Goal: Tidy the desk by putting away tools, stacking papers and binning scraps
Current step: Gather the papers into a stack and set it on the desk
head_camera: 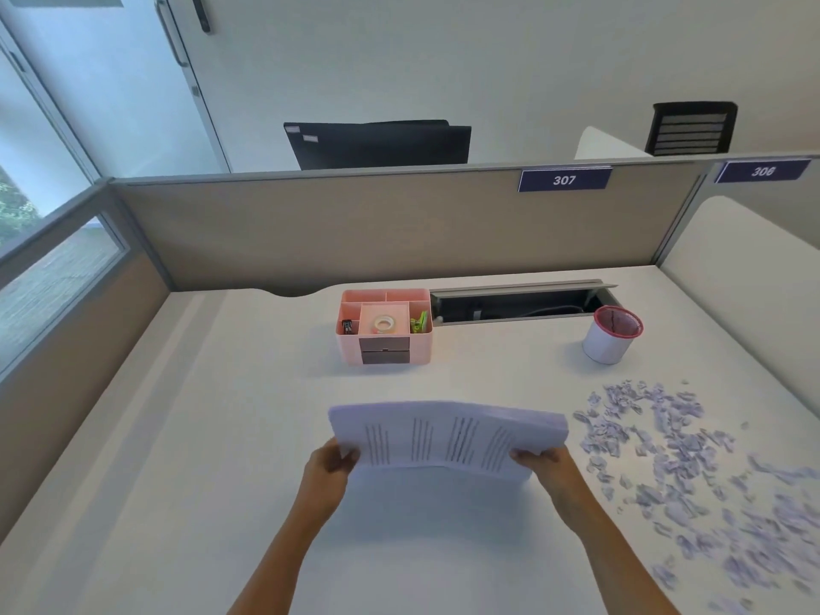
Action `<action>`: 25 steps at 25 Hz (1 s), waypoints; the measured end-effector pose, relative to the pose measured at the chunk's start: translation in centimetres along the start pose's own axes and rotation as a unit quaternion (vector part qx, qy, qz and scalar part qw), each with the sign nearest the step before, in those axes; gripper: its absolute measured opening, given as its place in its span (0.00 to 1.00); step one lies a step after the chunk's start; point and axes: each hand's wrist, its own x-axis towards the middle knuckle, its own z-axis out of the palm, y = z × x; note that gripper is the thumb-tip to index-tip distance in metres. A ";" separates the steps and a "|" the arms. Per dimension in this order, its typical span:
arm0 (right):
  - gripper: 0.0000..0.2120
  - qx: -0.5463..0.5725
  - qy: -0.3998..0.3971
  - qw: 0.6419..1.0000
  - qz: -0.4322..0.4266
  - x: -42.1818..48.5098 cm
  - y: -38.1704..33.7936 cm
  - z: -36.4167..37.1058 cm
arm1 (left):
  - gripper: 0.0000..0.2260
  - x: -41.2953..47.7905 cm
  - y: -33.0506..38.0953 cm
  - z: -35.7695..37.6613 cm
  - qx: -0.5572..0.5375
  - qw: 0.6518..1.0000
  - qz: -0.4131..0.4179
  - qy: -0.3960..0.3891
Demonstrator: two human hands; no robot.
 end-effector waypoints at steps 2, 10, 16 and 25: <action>0.12 -0.018 -0.002 1.000 0.018 0.0 1.1 -0.2 | 0.08 0.2 -0.5 0.3 0.010 1.000 -0.006 0.002; 0.14 -0.016 -0.056 0.998 0.013 0.7 -1.7 -0.2 | 0.13 1.3 1.0 -0.4 0.024 0.999 -0.013 0.018; 0.23 0.130 0.109 0.982 0.080 1.4 -2.6 1.3 | 0.08 1.2 1.6 -0.6 -0.116 0.987 -0.090 0.059; 0.17 0.277 0.021 0.960 0.043 0.8 -4.6 12.2 | 0.08 -0.4 3.9 3.3 -0.400 0.900 -0.174 0.028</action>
